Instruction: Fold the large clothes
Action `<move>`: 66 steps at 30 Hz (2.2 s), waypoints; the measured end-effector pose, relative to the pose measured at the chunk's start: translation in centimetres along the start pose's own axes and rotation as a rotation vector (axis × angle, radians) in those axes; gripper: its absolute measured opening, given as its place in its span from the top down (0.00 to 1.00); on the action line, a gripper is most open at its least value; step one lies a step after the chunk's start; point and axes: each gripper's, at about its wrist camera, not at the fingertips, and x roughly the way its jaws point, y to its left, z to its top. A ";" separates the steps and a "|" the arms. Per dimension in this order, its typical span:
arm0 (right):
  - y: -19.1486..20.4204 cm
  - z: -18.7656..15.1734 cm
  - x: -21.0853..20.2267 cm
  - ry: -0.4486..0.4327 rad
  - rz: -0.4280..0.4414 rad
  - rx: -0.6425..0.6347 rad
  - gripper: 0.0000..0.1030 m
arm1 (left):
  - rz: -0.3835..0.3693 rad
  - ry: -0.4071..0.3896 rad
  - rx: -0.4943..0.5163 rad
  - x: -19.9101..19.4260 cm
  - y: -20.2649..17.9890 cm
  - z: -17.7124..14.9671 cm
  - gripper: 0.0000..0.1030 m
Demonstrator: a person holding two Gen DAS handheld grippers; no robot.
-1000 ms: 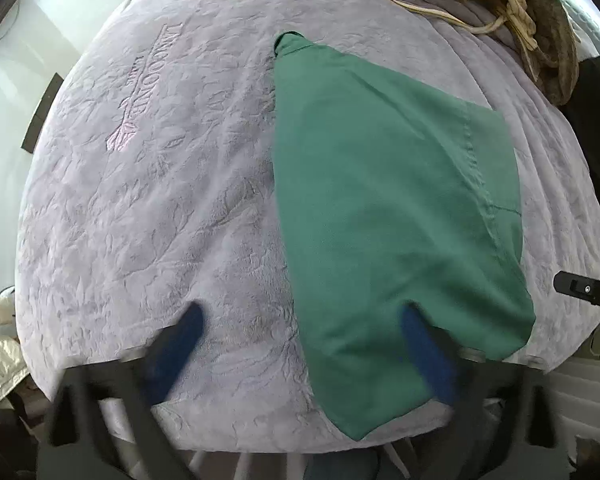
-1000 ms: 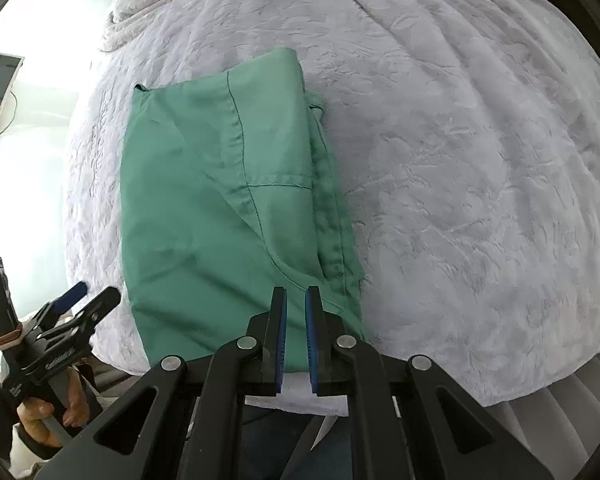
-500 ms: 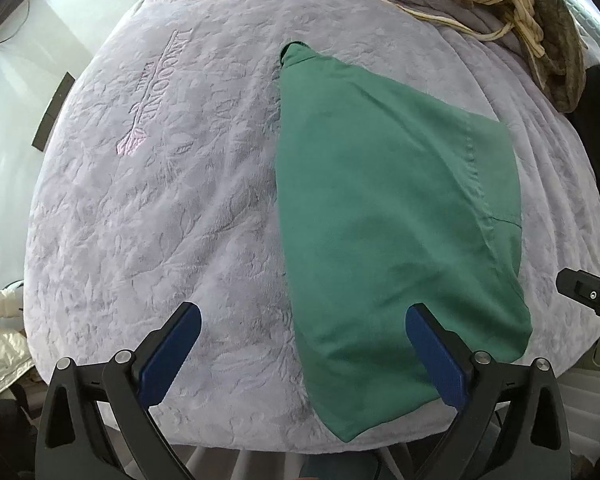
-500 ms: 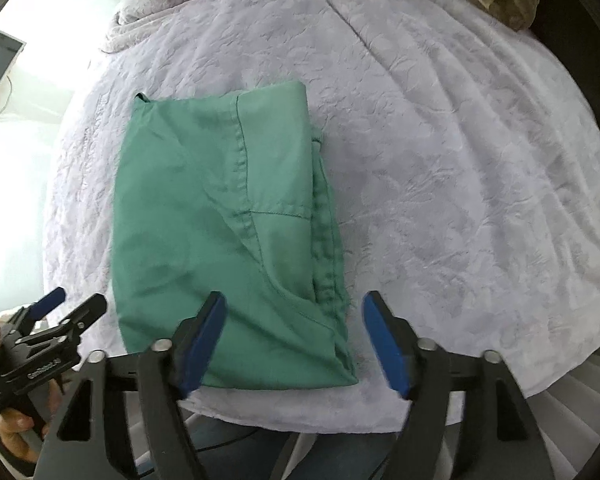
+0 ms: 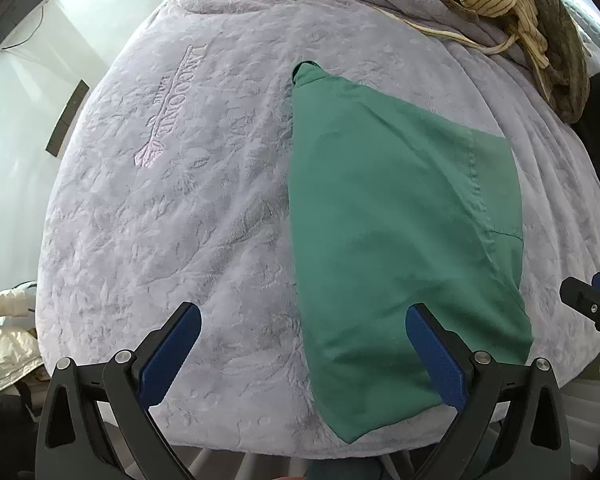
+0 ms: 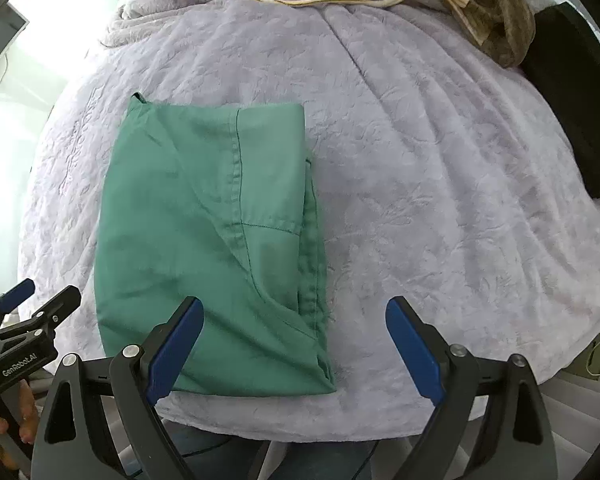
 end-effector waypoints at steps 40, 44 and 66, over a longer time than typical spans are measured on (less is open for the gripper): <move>0.1 0.7 -0.5 -0.026 -0.034 -0.003 0.00 | 0.007 -0.037 0.031 -1.0 -0.9 0.7 0.01; 0.1 0.8 -0.5 -0.025 -0.034 -0.004 0.00 | 0.008 -0.037 0.029 -1.0 -1.0 0.6 0.00; 0.2 0.8 -0.5 -0.020 -0.035 0.000 0.00 | 0.011 -0.041 0.033 -0.9 -0.9 0.8 0.00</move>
